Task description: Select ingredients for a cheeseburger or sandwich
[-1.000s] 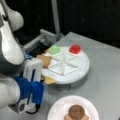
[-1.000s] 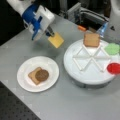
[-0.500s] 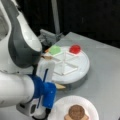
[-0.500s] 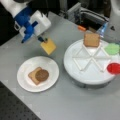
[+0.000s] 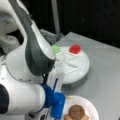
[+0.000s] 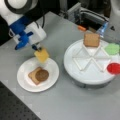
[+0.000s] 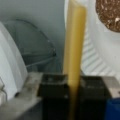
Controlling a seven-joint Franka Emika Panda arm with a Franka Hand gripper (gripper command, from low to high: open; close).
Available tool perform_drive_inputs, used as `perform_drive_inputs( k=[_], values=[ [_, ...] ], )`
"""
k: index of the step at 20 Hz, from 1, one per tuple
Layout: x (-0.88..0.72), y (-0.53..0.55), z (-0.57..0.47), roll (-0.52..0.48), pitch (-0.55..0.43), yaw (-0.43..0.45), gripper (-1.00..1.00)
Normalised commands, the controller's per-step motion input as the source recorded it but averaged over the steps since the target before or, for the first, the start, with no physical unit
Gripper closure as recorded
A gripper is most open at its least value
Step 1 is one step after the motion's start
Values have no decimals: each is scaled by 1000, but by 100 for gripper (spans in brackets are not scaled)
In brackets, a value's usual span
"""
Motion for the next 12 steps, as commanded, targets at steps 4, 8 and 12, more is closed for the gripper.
perform_drive_inputs(
  k=[4,8,12],
  values=[
    [417,-78,-213,-99,83,151,100],
    [379,-45,-137,-64,115,110,100],
    [382,-52,-9,-34,151,86,100]
  ],
)
